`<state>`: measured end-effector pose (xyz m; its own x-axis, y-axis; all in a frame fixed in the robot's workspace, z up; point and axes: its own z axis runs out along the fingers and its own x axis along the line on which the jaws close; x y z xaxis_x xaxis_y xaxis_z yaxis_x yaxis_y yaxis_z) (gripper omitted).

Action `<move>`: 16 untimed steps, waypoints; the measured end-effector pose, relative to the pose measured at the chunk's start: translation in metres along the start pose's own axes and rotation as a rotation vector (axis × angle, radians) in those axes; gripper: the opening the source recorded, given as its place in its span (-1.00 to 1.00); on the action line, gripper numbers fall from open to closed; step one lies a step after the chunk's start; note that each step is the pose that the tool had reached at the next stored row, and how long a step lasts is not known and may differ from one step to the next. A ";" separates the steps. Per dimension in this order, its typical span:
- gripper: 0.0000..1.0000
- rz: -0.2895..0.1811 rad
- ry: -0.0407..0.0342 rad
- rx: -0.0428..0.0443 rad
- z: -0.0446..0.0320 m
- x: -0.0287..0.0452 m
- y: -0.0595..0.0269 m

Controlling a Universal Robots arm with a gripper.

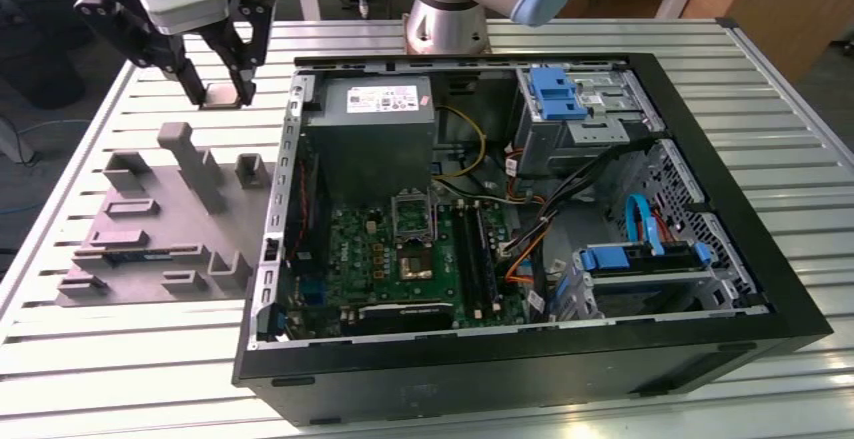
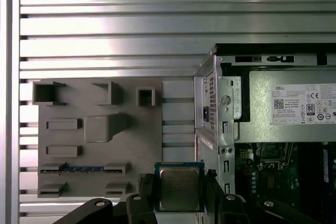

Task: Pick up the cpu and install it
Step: 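Pick up the cpu and move it towards the insertion slot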

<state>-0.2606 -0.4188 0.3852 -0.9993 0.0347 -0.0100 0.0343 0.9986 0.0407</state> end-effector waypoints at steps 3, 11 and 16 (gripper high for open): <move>-0.06 0.000 0.0000 0.0000 0.0000 -0.0012 0.0000; -0.06 0.000 0.0000 0.0000 0.0001 -0.0039 0.0001; -0.06 0.000 0.0000 0.0000 0.0001 -0.0052 0.0002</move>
<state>-0.2554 -0.4188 0.3852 -0.9994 0.0346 -0.0100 0.0342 0.9986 0.0407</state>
